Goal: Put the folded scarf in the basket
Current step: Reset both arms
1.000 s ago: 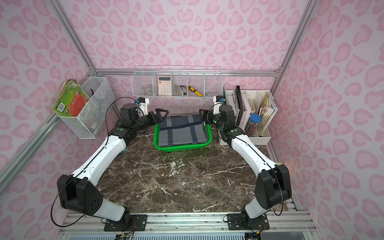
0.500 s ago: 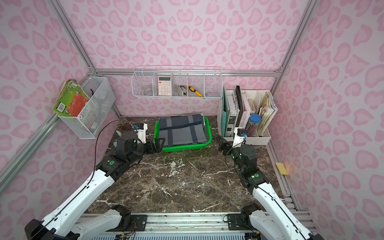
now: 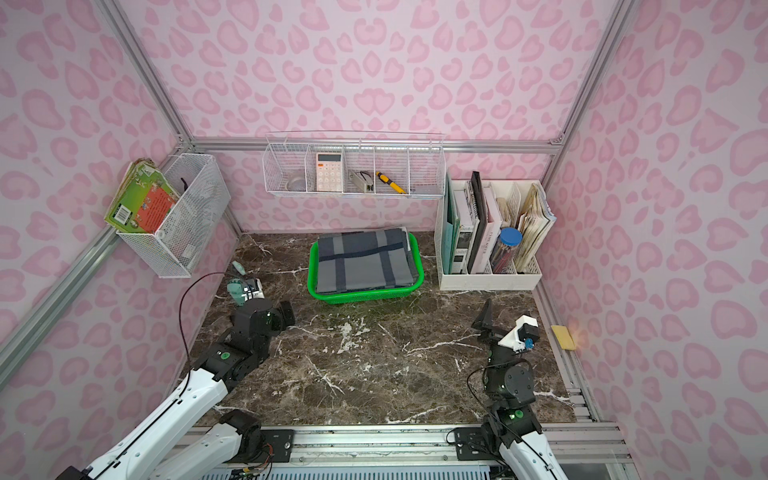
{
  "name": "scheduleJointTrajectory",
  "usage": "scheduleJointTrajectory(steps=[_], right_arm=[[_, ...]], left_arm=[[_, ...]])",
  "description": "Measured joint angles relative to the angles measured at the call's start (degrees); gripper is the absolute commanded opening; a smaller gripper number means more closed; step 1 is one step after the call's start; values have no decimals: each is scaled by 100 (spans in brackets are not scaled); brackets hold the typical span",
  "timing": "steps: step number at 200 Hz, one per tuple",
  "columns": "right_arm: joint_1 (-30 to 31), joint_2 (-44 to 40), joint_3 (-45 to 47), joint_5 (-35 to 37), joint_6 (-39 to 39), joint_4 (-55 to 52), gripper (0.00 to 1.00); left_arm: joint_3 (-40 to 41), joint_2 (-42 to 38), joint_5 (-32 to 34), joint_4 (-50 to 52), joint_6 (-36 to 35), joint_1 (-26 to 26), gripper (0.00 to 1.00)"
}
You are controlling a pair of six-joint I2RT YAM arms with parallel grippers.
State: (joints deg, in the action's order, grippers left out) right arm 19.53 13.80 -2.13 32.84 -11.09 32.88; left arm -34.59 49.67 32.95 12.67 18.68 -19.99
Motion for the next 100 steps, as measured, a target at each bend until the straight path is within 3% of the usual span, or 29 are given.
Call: scheduleJointTrajectory(steps=[34, 100], right_arm=[[-267, 643, 170, 105, 68, 396, 99], [-1150, 2667, -105, -564, 188, 1115, 99]], left_arm=[[376, 245, -50, -299, 94, 562, 99], [870, 415, -114, -1126, -74, 1165, 99]])
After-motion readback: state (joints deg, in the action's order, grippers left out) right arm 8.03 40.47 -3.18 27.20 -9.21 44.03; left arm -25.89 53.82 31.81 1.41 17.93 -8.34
